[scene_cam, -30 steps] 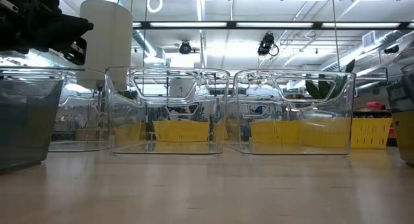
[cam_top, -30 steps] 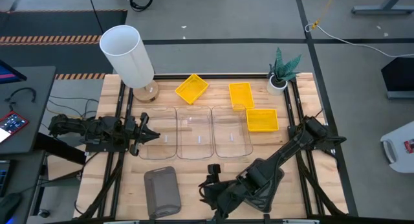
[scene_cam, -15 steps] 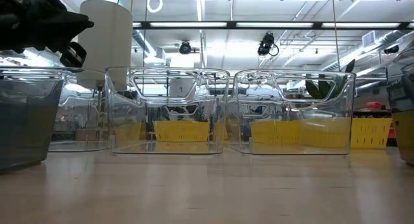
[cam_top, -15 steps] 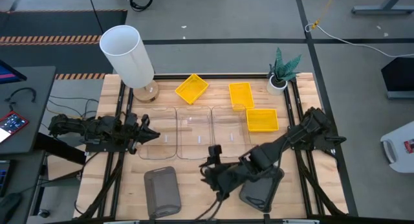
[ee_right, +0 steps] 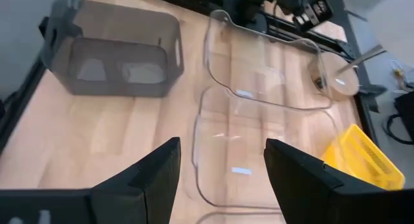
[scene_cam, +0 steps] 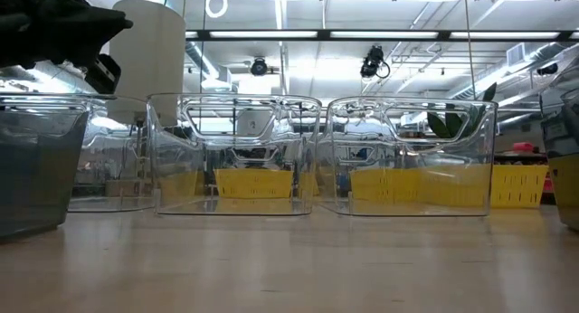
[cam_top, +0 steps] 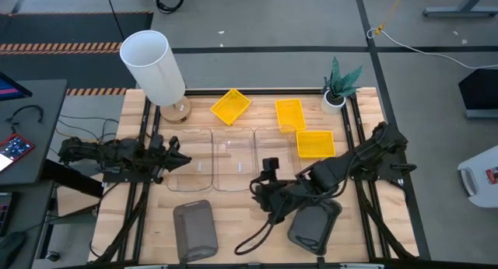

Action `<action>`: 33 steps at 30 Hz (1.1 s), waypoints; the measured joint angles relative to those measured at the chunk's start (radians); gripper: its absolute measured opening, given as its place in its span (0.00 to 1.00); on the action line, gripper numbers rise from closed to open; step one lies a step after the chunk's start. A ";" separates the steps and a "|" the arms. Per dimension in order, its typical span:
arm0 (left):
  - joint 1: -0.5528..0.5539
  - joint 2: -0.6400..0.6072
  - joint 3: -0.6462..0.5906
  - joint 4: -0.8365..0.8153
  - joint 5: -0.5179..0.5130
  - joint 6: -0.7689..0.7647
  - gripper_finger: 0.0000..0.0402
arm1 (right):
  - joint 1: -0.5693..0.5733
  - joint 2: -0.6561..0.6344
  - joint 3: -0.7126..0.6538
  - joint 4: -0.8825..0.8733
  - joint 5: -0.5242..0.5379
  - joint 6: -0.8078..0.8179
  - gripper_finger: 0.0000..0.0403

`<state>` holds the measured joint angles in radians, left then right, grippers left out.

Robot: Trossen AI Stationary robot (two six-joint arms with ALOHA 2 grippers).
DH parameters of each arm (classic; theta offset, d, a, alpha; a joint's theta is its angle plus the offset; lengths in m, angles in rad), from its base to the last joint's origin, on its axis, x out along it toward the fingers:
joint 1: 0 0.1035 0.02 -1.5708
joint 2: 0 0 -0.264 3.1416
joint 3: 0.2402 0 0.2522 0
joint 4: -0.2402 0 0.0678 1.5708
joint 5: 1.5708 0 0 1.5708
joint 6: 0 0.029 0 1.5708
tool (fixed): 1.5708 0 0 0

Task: Stack baskets by color
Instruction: Stack the right transparent bin into the middle transparent bin

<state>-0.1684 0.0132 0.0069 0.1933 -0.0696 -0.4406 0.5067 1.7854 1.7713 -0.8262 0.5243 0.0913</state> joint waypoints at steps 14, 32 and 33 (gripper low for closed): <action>0.000 0.000 0.000 0.092 0.034 0.026 0.05 | -0.020 -0.348 -0.485 0.277 0.029 0.042 0.54; 0.000 0.000 0.000 0.094 0.007 0.080 0.07 | -0.163 -0.276 -0.584 0.243 -0.267 0.150 0.51; 0.000 0.000 0.000 0.094 0.007 0.080 0.07 | -0.167 -0.262 -0.584 0.236 -0.278 0.156 0.51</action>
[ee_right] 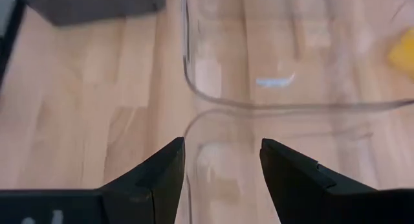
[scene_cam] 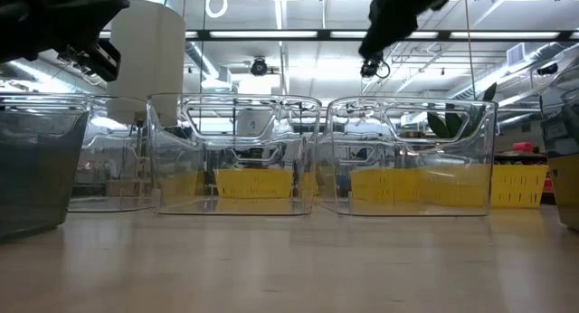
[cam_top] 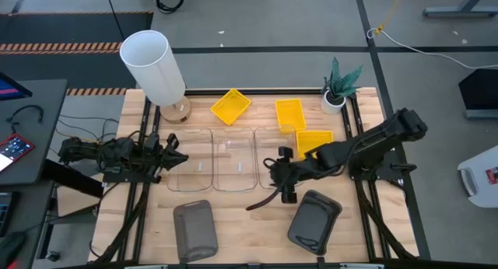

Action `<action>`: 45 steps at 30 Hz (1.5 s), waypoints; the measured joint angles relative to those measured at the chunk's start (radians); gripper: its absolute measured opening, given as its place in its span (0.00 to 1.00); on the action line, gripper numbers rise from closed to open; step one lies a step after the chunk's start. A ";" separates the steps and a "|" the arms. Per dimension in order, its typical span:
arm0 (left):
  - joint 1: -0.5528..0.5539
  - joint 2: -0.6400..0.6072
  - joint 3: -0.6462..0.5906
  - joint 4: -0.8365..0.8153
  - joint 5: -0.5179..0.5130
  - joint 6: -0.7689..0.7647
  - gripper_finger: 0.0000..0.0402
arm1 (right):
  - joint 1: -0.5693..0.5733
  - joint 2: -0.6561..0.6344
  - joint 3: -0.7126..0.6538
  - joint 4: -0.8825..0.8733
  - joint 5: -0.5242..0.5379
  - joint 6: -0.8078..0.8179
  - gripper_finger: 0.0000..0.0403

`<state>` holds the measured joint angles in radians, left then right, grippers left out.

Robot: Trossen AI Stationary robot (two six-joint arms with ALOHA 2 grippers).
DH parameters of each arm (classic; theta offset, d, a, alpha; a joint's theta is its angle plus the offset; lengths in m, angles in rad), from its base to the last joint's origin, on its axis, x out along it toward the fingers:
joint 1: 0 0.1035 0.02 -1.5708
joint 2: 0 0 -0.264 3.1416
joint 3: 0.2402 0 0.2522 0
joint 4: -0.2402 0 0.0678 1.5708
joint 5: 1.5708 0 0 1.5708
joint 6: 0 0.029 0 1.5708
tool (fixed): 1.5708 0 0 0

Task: Stack baskets by color
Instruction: Stack the right transparent bin into the middle transparent bin

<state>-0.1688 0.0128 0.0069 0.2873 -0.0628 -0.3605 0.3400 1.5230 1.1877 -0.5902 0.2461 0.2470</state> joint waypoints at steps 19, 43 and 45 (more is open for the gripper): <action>0.000 0.000 0.000 -0.009 -0.162 0.006 0.07 | -0.023 0.248 0.320 -0.387 -0.126 0.118 0.51; 0.000 0.000 0.000 -0.008 -0.162 0.006 0.06 | -0.027 0.389 0.394 -0.564 -0.188 0.081 0.51; 0.000 0.000 0.000 -0.008 -0.162 0.007 0.07 | -0.027 0.399 0.387 -0.557 -0.189 0.067 0.51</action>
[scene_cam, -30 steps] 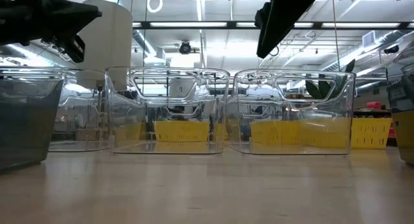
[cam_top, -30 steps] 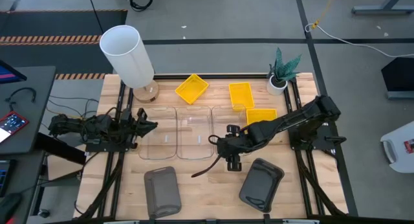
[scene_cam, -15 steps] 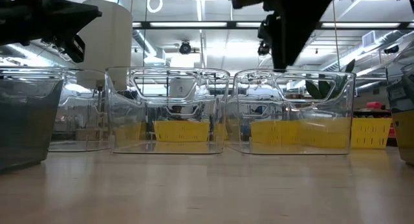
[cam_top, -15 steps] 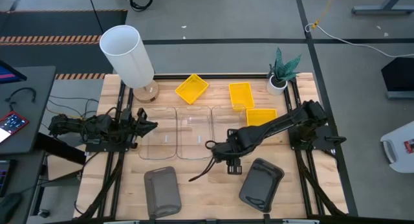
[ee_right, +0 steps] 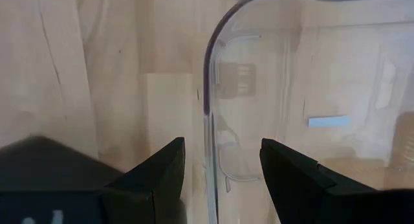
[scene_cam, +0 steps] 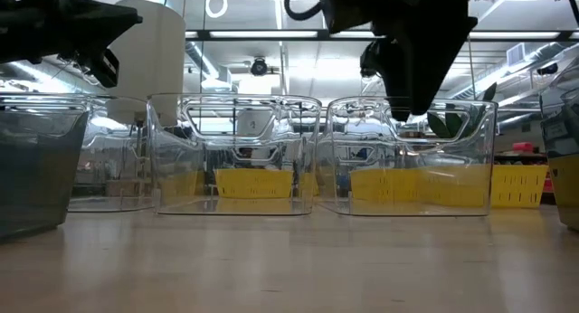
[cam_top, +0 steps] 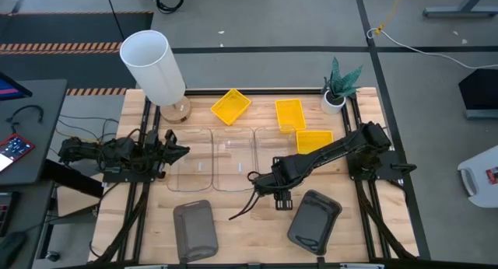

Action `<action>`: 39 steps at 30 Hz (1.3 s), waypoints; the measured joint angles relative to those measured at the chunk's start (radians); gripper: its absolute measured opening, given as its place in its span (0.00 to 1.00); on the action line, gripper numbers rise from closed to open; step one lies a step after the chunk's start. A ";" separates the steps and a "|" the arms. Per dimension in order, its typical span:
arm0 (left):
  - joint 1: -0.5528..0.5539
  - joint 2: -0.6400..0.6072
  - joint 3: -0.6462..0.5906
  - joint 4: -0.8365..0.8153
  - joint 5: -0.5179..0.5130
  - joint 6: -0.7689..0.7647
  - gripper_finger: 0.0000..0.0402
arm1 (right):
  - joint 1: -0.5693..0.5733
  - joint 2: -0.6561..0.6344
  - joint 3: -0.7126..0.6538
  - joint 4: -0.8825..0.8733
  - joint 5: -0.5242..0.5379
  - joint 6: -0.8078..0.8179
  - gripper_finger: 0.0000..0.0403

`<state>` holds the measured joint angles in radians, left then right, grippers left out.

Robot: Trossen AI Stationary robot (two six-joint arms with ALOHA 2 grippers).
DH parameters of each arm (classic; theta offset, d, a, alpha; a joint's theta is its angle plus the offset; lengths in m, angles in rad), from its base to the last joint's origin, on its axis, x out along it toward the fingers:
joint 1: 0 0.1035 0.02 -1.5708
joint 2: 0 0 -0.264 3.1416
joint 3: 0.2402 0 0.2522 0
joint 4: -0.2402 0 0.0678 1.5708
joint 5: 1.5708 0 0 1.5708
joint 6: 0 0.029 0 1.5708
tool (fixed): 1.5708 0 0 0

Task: Stack baskets by color
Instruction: Stack the right transparent bin into the middle transparent bin

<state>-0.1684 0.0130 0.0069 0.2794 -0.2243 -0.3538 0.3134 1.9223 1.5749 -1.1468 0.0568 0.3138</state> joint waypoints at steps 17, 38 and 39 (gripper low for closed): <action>0.000 0.014 0.000 -0.004 0.000 0.000 0.07 | -0.006 0.059 -0.035 0.044 -0.016 -0.037 0.38; 0.000 0.013 0.000 0.000 0.000 -0.001 0.08 | -0.011 0.056 -0.019 -0.005 -0.058 -0.018 0.02; 0.000 0.013 0.000 0.000 0.000 0.000 0.08 | -0.011 0.056 -0.008 -0.010 -0.058 -0.018 0.02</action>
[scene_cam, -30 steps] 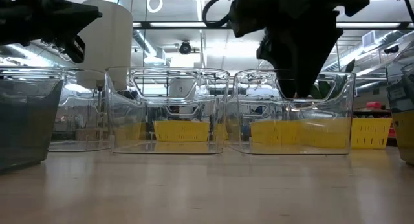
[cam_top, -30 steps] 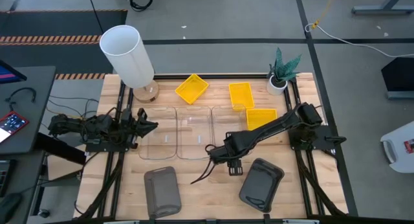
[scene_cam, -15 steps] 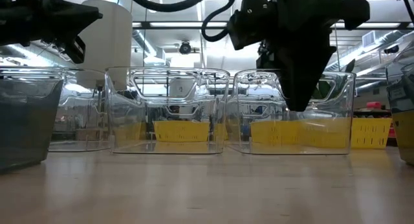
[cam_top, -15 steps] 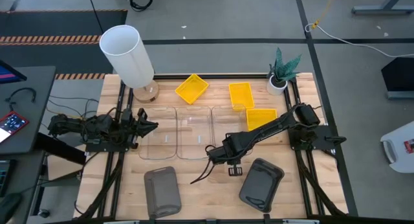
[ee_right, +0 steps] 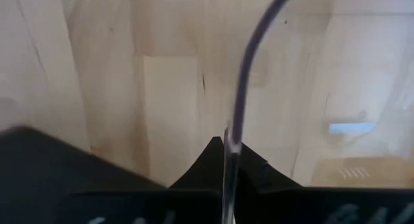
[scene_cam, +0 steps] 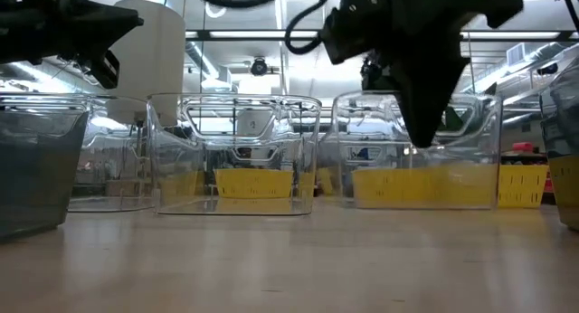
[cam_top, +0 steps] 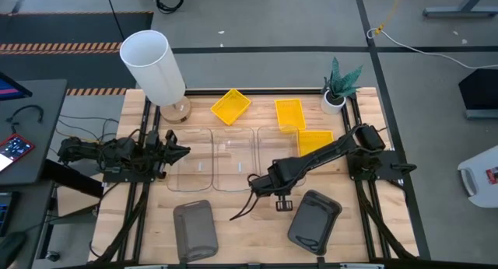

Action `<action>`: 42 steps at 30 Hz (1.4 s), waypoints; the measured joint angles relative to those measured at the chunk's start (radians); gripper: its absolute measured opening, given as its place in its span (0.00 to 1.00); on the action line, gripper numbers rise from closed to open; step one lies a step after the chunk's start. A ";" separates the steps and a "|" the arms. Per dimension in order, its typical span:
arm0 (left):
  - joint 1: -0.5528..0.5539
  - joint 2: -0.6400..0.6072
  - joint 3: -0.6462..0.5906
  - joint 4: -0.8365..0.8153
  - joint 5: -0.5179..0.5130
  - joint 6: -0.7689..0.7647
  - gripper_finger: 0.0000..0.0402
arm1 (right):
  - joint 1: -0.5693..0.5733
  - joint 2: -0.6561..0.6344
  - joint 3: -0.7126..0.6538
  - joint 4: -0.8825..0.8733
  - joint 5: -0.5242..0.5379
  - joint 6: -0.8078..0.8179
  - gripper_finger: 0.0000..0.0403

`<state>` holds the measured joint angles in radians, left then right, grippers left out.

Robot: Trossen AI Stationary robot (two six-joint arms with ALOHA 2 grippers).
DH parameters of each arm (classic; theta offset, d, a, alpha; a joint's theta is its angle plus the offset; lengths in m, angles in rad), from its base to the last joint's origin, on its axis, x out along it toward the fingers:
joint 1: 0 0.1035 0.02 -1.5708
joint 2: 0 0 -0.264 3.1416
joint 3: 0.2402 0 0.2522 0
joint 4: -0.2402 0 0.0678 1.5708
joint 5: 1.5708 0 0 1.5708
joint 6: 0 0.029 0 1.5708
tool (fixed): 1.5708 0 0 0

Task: Stack baskets by color
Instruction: Stack the right transparent bin into the middle transparent bin

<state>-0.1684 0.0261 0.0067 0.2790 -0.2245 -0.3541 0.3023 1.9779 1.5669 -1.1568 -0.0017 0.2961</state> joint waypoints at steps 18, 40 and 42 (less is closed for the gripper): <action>0.000 0.000 0.000 0.000 0.000 0.000 0.09 | 0.006 -0.001 0.304 -0.313 0.154 0.046 0.02; 0.000 0.000 0.000 0.000 0.000 0.000 0.08 | 0.036 -0.001 0.529 -0.189 0.271 -0.076 0.02; 0.000 0.000 0.000 0.000 0.000 0.000 0.08 | 0.035 -0.001 0.529 -0.140 0.272 -0.101 0.02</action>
<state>-0.1686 0.0261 0.0069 0.2790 -0.2241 -0.3538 0.3372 1.9766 2.0964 -1.2973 0.2708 0.1954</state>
